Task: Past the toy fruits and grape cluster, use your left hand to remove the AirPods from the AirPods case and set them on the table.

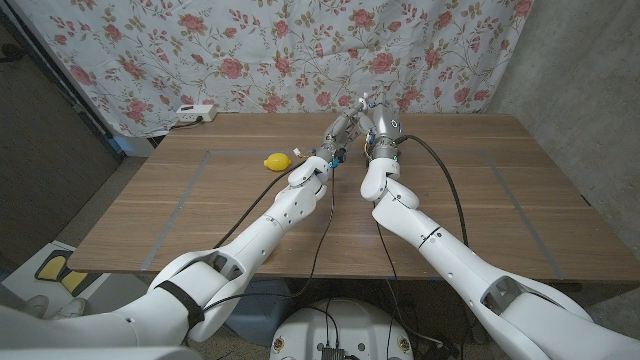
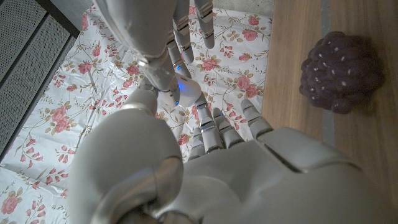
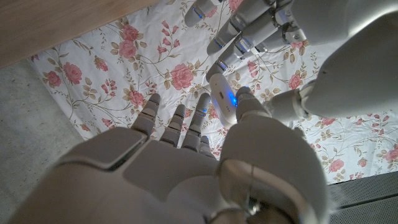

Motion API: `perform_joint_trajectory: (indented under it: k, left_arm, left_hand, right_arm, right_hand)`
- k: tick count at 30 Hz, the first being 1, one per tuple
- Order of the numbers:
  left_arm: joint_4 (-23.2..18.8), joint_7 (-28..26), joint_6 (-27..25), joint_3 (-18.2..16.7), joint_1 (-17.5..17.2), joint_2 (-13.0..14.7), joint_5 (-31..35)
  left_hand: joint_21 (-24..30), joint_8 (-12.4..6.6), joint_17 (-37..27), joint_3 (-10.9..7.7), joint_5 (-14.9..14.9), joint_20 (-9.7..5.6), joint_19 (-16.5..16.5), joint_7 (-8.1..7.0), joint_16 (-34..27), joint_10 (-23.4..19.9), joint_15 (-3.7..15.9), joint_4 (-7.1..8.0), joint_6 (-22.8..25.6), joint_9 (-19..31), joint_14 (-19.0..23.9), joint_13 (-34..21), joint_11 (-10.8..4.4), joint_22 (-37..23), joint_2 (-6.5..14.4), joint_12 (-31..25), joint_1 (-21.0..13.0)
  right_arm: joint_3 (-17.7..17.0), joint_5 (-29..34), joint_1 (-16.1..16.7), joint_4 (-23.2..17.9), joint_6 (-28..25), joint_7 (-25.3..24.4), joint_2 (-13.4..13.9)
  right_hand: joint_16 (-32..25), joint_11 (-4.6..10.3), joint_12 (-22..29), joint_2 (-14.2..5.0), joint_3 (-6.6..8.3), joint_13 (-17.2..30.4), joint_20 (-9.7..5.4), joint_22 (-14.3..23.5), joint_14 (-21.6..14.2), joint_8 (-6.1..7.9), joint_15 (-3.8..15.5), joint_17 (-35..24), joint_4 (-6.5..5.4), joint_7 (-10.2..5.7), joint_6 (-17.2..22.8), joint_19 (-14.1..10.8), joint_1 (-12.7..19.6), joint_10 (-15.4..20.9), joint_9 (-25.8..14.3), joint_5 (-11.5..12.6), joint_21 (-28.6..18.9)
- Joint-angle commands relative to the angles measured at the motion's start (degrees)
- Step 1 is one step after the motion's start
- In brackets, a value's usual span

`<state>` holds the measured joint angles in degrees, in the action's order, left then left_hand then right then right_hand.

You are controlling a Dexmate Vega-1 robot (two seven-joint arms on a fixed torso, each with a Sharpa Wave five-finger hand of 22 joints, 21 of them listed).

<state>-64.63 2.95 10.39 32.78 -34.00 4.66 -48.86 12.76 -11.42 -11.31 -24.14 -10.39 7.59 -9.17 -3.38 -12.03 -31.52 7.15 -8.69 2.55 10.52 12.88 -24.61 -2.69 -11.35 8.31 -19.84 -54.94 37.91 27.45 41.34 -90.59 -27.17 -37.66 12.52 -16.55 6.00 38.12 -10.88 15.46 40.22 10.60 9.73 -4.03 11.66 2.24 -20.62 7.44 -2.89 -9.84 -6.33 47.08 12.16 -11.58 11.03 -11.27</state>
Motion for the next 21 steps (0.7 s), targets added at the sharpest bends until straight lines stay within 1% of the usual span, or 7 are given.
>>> perform_joint_trajectory:
  k: [1, 5, 9, 12, 13, 18, 21]
  left_arm:
    - [-0.57, -0.17, -0.48, 0.06, -0.35, 0.33, -0.10]
    - [-0.53, 0.38, -0.42, 0.22, -0.30, 0.45, -0.01]
    - [-0.89, 0.51, -0.82, 0.35, -0.43, 0.49, -0.17]
    - [-1.23, 0.71, -0.86, 0.67, -0.48, 0.69, 0.19]
    - [-0.73, 1.83, -0.66, 0.60, -0.37, 0.49, -0.26]
    - [-2.02, 1.46, -1.50, 0.97, -0.81, 0.99, -0.05]
    - [-1.87, 1.79, -1.55, 1.03, -0.70, 1.12, -0.01]
  left_hand:
    - [0.56, 0.25, -0.20, -0.08, -0.41, 0.09, 0.17, 0.15, -0.11, -9.85, 0.05, 0.18, 0.29, 0.13, -0.35, -0.36, -9.83, -0.05, 1.71, -0.07, -1.41]
    - [0.56, 0.26, -0.21, -0.06, -0.42, 0.19, 0.24, 0.25, -0.12, -9.78, -0.05, 0.20, 0.26, 0.13, -0.39, -0.36, -9.82, -0.06, 1.72, -0.03, -1.43]
    - [0.60, 0.25, -0.20, -0.03, -0.43, 0.07, 0.21, 0.10, -0.14, -9.79, 0.06, 0.18, 0.29, 0.13, -0.37, -0.37, -9.82, -0.06, 1.68, -0.02, -1.48]
    - [0.60, 0.24, -0.23, -0.03, -0.43, 0.18, 0.23, 0.28, -0.16, -9.80, 0.03, 0.24, 0.33, 0.13, -0.38, -0.38, -9.82, -0.06, 1.76, -0.02, -1.46]
    - [0.60, 0.23, -0.22, -0.02, -0.43, 0.19, 0.25, 0.27, -0.16, -9.81, 0.03, 0.22, 0.34, 0.13, -0.37, -0.38, -9.82, -0.06, 1.74, -0.02, -1.48]
    - [0.62, 0.25, -0.23, -0.02, -0.44, 0.24, 0.25, 0.19, -0.18, -9.84, -0.03, 0.23, 0.30, 0.13, -0.37, -0.38, -9.82, -0.06, 1.77, -0.02, -1.53]
    - [0.64, 0.25, -0.22, 0.00, -0.44, 0.23, 0.24, 0.22, -0.20, -9.95, -0.03, 0.25, 0.31, 0.14, -0.32, -0.39, -9.81, -0.07, 1.77, -0.06, -1.53]
  right_arm:
    - [-0.17, -0.65, 0.13, 0.30, 1.30, -0.34, -0.09]
    - [-0.04, -0.55, 0.07, 0.46, 1.35, -0.36, -0.10]
    - [-0.10, -0.70, 0.01, 0.69, 1.10, -0.35, -0.37]
    - [0.06, -0.60, -0.10, 0.88, 0.92, -0.20, -0.37]
    - [0.04, -0.66, -0.12, 0.98, 0.88, -0.19, -0.46]
    - [-0.02, -0.79, -0.31, 1.54, 0.53, -0.32, -0.89]
    - [-0.09, -0.80, -0.31, 1.74, 0.77, -0.68, -0.98]
  right_hand:
    - [-0.51, 0.58, 0.91, -0.29, 0.96, 0.68, -0.68, 0.30, -0.58, 0.23, 2.14, -0.39, 0.15, -0.75, -0.39, -0.11, 1.36, 0.58, -0.24, 0.40, -0.34]
    - [-0.75, 0.82, 1.58, -0.25, 1.32, 1.11, -0.70, 0.30, -0.99, 0.28, 2.29, -0.66, 0.15, -0.86, 0.03, -0.16, 1.77, 0.90, -0.25, 0.38, -0.31]
    - [-0.84, 0.51, 1.97, -0.20, 1.45, 1.40, -0.74, 0.31, -1.03, 0.28, 2.21, -0.87, 0.01, -0.73, 0.27, -0.23, 1.82, 0.91, -0.26, 0.34, -0.31]
    - [-0.84, 0.33, 2.19, 0.17, 1.30, 1.72, -0.68, 0.31, -0.88, 0.19, 1.97, -1.09, -0.26, -0.60, 0.30, -0.29, 1.52, 0.40, -0.26, 0.22, -0.30]
    - [-0.87, 0.27, 2.30, 0.28, 1.26, 1.86, -0.67, 0.31, -0.90, 0.15, 1.90, -1.19, -0.34, -0.60, 0.31, -0.29, 1.43, 0.19, -0.27, 0.17, -0.28]
    - [-0.83, -0.03, 2.62, 0.71, 1.10, 2.20, -0.56, 0.31, -0.75, 0.05, 1.77, -1.37, -0.41, -0.40, 0.32, -0.35, 1.27, -0.21, -0.28, 0.08, -0.26]
    - [-0.90, 0.27, 2.98, 0.89, 1.06, 2.40, -0.60, 0.31, -0.94, 0.07, 1.79, -1.46, -0.37, -0.40, 0.52, -0.35, 1.29, -0.04, -0.28, 0.04, -0.24]
